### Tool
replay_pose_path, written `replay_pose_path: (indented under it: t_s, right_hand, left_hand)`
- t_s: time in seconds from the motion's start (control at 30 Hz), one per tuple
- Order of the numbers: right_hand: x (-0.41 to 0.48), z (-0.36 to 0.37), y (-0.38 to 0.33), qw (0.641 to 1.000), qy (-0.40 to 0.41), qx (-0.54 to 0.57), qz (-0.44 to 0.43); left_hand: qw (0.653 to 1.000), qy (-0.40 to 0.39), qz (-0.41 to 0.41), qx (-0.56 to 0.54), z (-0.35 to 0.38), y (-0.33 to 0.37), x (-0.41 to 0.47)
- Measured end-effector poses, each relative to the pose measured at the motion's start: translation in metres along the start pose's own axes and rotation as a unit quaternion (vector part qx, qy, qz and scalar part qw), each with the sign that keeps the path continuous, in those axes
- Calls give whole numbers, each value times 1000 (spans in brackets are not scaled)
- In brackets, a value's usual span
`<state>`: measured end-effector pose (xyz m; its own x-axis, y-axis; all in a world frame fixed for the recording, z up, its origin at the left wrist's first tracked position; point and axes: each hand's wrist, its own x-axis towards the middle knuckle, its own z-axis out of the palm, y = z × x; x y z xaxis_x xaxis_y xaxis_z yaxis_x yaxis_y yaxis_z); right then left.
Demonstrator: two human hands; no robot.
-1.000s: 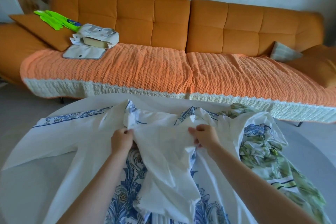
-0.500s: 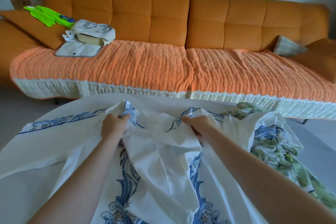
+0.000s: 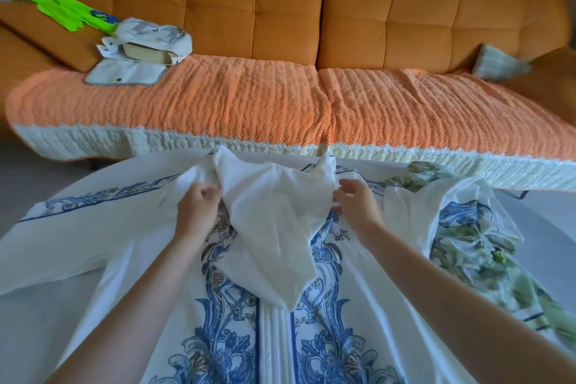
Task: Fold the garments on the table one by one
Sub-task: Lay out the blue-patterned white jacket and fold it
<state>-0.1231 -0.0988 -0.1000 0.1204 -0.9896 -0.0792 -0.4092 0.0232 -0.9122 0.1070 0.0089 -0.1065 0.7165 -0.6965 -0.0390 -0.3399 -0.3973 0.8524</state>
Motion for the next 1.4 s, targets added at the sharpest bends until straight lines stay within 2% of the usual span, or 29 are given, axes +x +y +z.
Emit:
replay_pose_path:
  t_s: [0.1,0.23,0.3,0.37,0.43,0.5,0.53,0.6,0.63,0.67,0.7,0.77,0.8,0.9,0.97,1.1,1.2,1.27,1.4]
  right_hand:
    - [-41,-8,7,999,-31,16,28]
    - [-87,-21,8,969,-191,77,135]
    - [-100,-17,8,959,-230,27,164]
    - [-108,-7,5,962,-222,-9,159]
    - [-113,-1,-5,966,-200,61,152]
    - [-114,-6,-23,962,-167,166,139]
    - [-114,-11,-34,957,-157,211,125]
    - [-115,-19,-56,930,-191,299,100]
    - [-115,-22,-65,911,-235,327,92]
    - [-116,-23,-70,907,-277,307,76]
    - [-120,-23,-72,922,-305,233,54]
    - [-126,-23,-61,955,-292,44,26]
    - [-128,-24,-52,960,-278,-13,34]
    - [-135,-27,-23,956,-280,-45,76]
    - [-139,-26,-13,956,-276,-29,91]
    - [-146,-9,-10,934,-299,115,157]
    - [-154,0,-10,908,-307,217,185]
    - [-157,-2,-7,908,-306,213,189]
    - [-157,-12,9,943,-244,111,197]
  left_hand:
    - [991,-86,52,86,-11,-6,-46]
    - [973,-173,69,133,-15,-14,-96]
    - [970,-202,60,124,-14,-16,-109]
    - [969,-216,49,109,-13,-13,-118]
    - [975,-220,12,29,-13,-6,-126]
    - [968,-223,-61,-101,-15,1,-137]
    - [941,-247,-118,-200,-15,6,-143]
    - [855,-304,-218,-359,-17,14,-155]
    - [847,-322,-226,-358,-15,13,-158]
    - [866,-333,-209,-308,-11,9,-160]
    - [902,-325,-175,-222,-9,6,-161]
    - [961,-232,-113,-97,-12,-2,-157]
    - [972,-191,-97,-98,-17,-8,-152]
    - [959,-181,-104,-193,-31,-9,-151]
    - [962,-194,-37,-187,-30,-5,-155]
    - [962,-210,76,-156,-14,12,-170]
    - [959,-195,75,-192,-5,14,-178]
    - [958,-185,62,-211,-4,9,-180]
    - [957,-171,58,-228,-11,1,-180]
